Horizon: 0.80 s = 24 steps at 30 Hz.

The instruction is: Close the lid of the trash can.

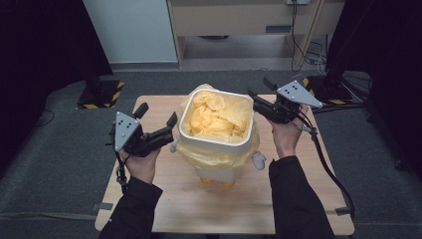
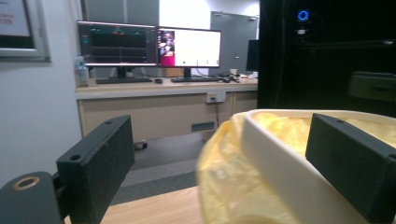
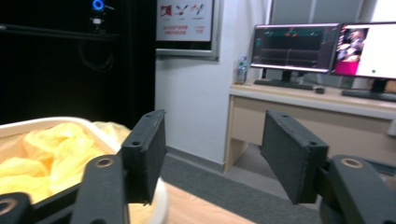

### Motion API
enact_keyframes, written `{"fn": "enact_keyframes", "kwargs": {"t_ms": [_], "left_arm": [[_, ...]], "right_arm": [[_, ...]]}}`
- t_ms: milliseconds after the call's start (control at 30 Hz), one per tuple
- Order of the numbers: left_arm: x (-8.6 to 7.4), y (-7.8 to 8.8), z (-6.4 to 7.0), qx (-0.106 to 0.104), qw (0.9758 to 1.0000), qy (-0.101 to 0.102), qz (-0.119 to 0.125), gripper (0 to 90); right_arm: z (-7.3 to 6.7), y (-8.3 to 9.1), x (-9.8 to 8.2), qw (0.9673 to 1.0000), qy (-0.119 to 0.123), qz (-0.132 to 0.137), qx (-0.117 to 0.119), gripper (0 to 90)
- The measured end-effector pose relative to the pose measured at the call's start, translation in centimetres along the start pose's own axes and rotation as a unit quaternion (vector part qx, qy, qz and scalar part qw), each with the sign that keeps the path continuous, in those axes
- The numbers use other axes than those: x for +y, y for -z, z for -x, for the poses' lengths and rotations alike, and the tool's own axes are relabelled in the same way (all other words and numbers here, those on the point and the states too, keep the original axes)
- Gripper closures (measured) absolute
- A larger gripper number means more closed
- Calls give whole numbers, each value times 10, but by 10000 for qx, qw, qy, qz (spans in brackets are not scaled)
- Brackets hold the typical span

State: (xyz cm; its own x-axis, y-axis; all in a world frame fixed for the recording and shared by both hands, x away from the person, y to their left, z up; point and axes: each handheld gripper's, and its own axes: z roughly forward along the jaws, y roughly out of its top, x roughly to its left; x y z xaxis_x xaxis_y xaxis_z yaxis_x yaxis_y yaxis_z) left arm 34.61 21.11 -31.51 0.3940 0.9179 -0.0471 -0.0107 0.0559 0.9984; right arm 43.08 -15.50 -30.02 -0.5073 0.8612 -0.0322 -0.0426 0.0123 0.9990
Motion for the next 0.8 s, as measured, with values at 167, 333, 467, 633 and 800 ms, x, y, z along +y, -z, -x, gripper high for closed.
{"fn": "enact_keyframes", "kwargs": {"t_ms": [167, 333, 467, 633, 800], "left_arm": [[-6, 5, -21, 200, 9992, 331, -90, 76], [-21, 5, -38, 365, 9975, 500, -339, 79], [-37, 4, -48, 459, 9955, 548, -620, 79], [-57, 2, -57, 557, 9919, 617, -957, 79], [-72, 1, -62, 582, 9887, 602, -1243, 79]], "right_arm": [[8, 5, -2, 9998, -48, 9, -209, 302], [15, 9, -14, 9992, -187, -46, -363, 267], [22, 14, -23, 9982, -281, -74, -516, 226], [31, 21, -34, 9966, -487, -127, -652, 198], [37, 26, -48, 9953, -548, -298, -740, 183]]}}
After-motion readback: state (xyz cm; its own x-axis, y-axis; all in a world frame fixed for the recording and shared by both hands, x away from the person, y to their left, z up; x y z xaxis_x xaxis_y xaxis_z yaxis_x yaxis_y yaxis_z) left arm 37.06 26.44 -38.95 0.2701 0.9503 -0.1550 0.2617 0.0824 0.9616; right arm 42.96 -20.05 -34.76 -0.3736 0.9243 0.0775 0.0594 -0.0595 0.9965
